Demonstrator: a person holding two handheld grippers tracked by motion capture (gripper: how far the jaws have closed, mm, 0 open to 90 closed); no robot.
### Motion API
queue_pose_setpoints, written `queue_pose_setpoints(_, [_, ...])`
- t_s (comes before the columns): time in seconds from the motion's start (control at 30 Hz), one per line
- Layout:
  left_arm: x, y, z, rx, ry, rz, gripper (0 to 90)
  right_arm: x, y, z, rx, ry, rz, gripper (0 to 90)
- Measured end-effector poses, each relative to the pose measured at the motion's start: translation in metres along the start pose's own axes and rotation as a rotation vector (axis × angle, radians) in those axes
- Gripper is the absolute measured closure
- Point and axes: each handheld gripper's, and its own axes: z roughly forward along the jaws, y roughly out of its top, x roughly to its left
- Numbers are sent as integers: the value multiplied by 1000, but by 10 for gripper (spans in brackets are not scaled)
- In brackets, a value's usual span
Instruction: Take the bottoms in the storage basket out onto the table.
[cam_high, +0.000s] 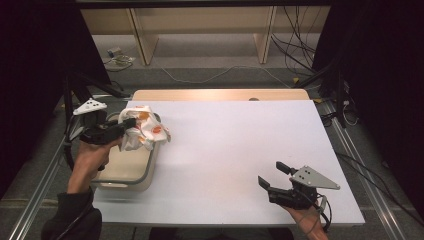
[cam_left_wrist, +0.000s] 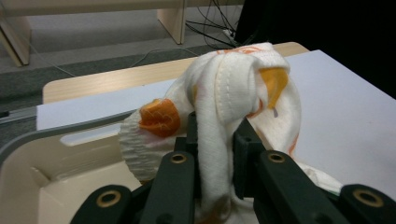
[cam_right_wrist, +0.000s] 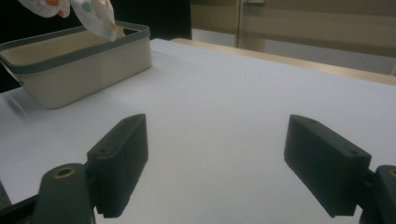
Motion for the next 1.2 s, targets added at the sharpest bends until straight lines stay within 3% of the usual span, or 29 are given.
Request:
queue_pose_setpoints(0.3, [-13, -3, 14, 14, -31, 7, 802, 0, 0, 0, 1, 1, 2, 224])
queue_pose_setpoints(1.2, [-32, -9, 33, 2, -70, 6, 801, 0, 0, 0, 3, -1, 2, 224])
